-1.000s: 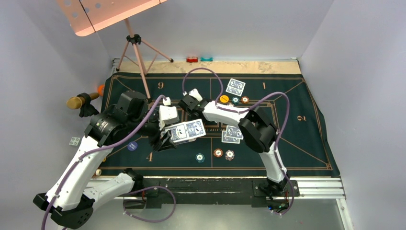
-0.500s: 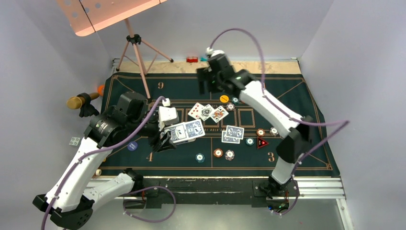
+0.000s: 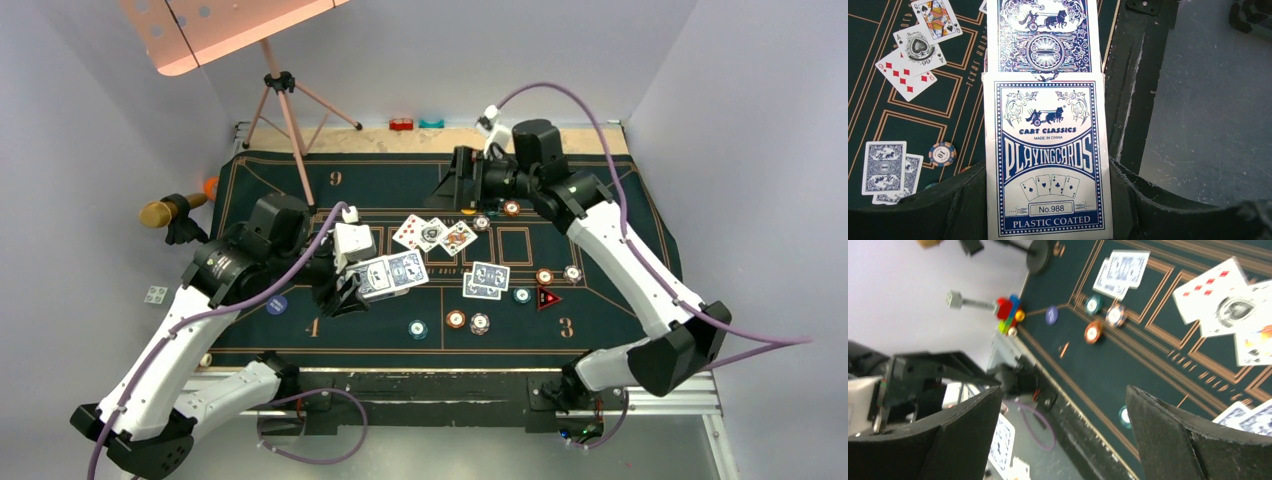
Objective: Distribute texas hold em gaming equipment
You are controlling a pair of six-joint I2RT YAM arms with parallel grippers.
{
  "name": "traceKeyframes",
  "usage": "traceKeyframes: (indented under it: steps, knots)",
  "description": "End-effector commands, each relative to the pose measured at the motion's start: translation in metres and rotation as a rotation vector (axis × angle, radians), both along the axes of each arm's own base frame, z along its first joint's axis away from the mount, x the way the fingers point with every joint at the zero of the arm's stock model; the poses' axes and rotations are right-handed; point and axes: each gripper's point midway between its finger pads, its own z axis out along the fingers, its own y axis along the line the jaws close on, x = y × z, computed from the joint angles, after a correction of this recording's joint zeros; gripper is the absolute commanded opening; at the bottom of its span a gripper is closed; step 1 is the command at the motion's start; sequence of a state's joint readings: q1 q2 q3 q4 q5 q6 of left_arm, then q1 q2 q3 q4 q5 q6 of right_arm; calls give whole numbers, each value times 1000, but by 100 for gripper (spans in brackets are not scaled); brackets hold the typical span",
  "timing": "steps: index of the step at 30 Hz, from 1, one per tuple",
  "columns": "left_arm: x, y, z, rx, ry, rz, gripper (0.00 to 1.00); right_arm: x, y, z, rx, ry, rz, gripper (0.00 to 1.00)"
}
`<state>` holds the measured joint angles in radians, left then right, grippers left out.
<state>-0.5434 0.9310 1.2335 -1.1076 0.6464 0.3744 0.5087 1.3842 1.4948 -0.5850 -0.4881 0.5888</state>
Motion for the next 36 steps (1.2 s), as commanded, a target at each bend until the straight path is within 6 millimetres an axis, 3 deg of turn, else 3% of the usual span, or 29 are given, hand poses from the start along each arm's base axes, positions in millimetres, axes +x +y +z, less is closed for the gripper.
traceKeyframes:
  steps: [1,12,18,26,32,36]
  knots:
    - [8,-6,9,-47,-26,18,0,-43,18,5,139,82,201,99]
    - [18,-15,16,-73,-20,30,0,-103,34,-1,208,170,380,99]
    - [20,-16,17,-75,-17,31,0,-115,50,-11,197,190,411,99]
    - [18,-15,22,-79,-28,31,0,-114,54,-27,183,232,400,98]
    - [17,-15,23,-80,-29,28,0,-113,55,-27,191,247,398,71]
    - [17,-14,24,-80,-34,31,0,-114,55,-27,192,255,395,61]
